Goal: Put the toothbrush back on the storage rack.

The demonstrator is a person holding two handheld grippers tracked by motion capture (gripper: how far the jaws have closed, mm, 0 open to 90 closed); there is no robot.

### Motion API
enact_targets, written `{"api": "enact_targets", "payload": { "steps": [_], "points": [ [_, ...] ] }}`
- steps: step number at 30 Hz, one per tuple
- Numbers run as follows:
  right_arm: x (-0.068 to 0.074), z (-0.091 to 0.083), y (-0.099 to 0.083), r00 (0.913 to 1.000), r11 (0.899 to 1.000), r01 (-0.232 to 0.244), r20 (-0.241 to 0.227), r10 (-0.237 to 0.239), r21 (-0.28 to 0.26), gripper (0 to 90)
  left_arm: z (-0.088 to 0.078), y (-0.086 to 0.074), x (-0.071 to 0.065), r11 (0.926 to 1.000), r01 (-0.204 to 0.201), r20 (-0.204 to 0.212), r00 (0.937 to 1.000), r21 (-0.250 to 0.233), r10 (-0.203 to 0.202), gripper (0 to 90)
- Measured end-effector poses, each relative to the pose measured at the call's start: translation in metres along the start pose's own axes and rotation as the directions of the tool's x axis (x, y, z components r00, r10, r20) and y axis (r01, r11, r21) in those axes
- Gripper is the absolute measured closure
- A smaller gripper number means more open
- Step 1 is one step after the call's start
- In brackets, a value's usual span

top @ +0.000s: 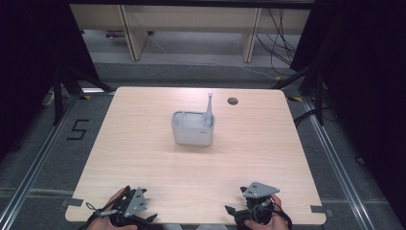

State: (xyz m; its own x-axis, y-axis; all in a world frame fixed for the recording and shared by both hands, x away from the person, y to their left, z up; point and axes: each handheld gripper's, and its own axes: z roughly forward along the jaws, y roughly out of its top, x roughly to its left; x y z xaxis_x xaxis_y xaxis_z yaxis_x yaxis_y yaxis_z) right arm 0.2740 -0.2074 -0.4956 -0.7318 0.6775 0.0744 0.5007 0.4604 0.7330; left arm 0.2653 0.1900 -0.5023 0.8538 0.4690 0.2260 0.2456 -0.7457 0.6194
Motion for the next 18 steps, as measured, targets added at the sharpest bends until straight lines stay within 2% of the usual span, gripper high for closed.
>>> {"api": "enact_targets", "payload": {
  "steps": [1,2,18],
  "points": [
    [0.001,-0.001,-0.0005,0.9999,1.0,-0.015,-0.003,0.015,0.012,16.7,0.0,0.0,0.0,1.0,0.0,0.0,1.0,0.0,0.0,15.3],
    [-0.0003,-0.0006,-0.001,1.0,1.0,0.003,0.003,-0.003,0.009,16.6,0.0,0.0002,0.0001,1.0,-0.002,0.0,1.0,-0.001,0.002,15.3],
    [0.0011,-0.0009,-0.0026,1.0,1.0,0.002,-0.004,-0.002,0.018,16.6,0.0001,0.0002,0.0001,1.0,-0.003,0.0,1.0,0.0,0.003,15.3]
  ]
}}
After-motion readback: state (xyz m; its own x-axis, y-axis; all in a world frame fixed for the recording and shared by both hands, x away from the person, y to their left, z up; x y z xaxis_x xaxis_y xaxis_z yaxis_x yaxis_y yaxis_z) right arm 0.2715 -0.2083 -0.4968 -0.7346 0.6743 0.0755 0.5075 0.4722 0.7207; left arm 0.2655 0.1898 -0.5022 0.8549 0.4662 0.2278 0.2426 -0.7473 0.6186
